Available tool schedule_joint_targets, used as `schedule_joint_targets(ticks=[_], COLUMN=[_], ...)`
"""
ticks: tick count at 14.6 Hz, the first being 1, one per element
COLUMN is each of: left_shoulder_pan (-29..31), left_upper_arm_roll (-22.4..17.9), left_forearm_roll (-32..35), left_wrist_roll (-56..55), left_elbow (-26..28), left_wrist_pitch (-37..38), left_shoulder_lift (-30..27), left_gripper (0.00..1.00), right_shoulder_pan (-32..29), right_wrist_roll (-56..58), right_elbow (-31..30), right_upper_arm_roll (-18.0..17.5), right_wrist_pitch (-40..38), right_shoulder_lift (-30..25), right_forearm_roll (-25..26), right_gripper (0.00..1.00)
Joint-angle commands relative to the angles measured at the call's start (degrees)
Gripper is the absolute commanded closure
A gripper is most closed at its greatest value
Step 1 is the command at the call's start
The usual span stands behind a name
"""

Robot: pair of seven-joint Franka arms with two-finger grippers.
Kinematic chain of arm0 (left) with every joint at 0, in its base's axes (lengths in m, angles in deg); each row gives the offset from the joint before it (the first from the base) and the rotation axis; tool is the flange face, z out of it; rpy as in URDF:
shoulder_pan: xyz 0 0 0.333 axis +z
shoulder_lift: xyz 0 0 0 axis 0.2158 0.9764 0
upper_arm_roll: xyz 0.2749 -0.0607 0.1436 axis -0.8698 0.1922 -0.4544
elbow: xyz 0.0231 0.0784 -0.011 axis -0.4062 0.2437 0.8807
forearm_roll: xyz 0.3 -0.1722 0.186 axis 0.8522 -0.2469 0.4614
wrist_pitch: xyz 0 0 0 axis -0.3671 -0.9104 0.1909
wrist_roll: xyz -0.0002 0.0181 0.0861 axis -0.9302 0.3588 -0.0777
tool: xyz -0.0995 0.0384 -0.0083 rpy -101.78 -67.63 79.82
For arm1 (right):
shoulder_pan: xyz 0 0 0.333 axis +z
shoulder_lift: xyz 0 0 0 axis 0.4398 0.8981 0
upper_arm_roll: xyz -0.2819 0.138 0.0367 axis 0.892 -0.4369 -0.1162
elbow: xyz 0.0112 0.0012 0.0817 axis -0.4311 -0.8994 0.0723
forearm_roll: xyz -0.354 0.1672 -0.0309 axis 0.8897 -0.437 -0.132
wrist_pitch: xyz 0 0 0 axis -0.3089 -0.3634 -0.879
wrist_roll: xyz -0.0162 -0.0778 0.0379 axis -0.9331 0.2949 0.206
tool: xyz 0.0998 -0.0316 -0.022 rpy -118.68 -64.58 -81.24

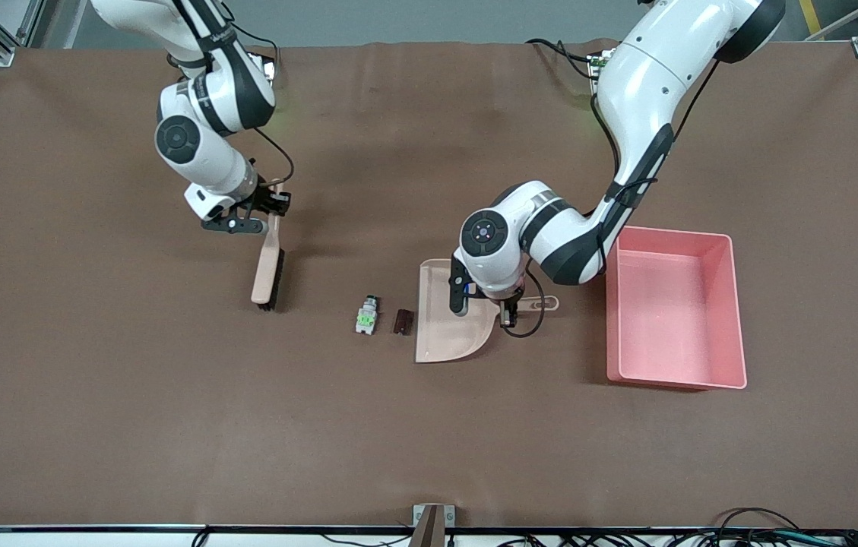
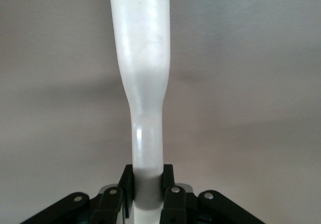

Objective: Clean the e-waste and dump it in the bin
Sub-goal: 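Carry the brush with the right gripper toward the components beside the dustpan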

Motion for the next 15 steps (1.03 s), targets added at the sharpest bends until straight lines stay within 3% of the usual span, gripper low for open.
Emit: schedule_joint_targets(ticks=[1,6,11,15], left_shoulder_pan=[-0.86,-0.86,-0.86,-0.95], left_upper_arm_roll=[-0.11,-0.11,-0.11,-0.11], left_forearm_roll=[0.45,0.45,0.37,0.45], left_wrist_roll=[-0.82,-0.82,-0.91,-2.13], left_elbow=[-1.07,-1.07,-1.07,-1.07], left_wrist_pitch=[0.82,0.82,0.82,0.82], left_shoulder_lift=[0.5,0.5,0.5,0.59], left_gripper=[0.69,0.69,0.69,0.69], right_shoulder_pan=[4.85,9.61,10.67,11.46], right_wrist_roll=[-5.58,-8.93,-15.61,-16.23], right_elbow=[5.52,15.53,23.71,26.18], right_upper_arm_roll=[0.68,0.68,0.77,0.77], right_wrist_pitch=[-1.02,-2.15,-4.52,-4.18], right_shoulder_lift=[4.32,13.81,18.39,20.32], right_forearm_roll=[-5.42,-6.59,-6.51,-6.42], right_gripper=[1.0,1.0,1.0,1.0])
